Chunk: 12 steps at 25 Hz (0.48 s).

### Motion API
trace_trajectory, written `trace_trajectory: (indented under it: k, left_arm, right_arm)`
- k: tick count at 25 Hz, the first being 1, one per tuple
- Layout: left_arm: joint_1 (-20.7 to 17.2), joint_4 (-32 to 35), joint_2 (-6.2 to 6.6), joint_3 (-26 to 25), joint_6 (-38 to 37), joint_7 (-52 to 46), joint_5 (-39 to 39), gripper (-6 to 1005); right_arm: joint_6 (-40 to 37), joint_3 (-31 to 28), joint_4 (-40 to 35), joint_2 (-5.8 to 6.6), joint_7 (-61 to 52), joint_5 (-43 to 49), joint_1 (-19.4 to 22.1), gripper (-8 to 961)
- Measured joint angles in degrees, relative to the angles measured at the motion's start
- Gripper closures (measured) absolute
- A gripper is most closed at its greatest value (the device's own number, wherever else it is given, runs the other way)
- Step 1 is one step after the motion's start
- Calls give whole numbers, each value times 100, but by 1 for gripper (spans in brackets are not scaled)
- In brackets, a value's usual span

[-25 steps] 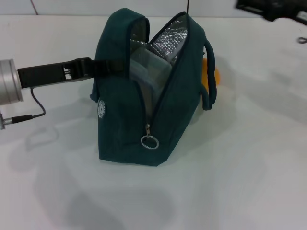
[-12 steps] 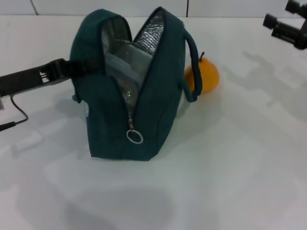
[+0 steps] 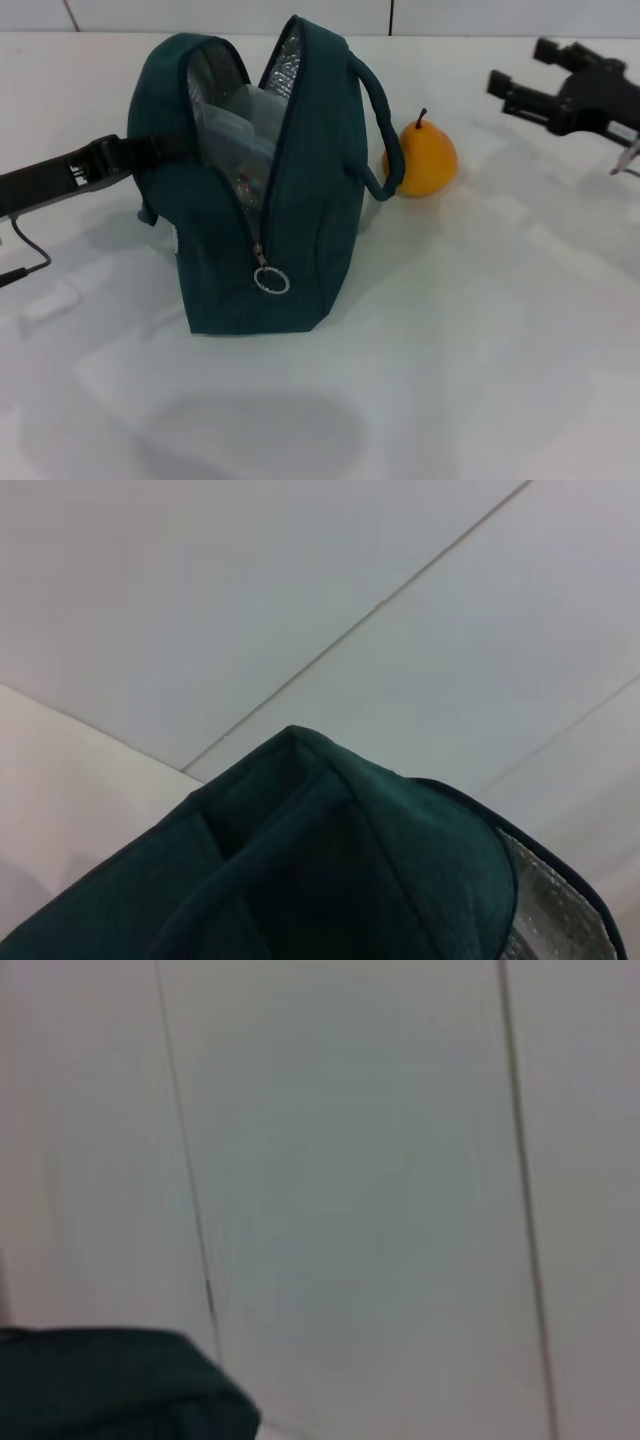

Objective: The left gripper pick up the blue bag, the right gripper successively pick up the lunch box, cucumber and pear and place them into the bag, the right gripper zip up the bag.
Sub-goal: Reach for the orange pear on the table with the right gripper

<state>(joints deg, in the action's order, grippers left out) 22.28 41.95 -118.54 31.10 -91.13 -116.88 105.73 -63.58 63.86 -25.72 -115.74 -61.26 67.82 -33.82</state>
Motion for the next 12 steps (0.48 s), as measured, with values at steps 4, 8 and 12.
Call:
trace_trajectory:
  k: [4, 8, 12]
  left_arm:
    - [-29, -54, -18, -2, 64, 2, -5, 962]
    - [-39, -72, -20, -5, 93, 3, -23, 961]
    - [-25, -73, -19, -9, 125, 4, -34, 961]
  right_arm:
    - [149, 28, 436, -19, 119, 0, -315, 114]
    - [156, 78, 559, -43, 259, -31, -418, 119]
    - [181, 232, 581, -45, 274, -45, -471, 122]
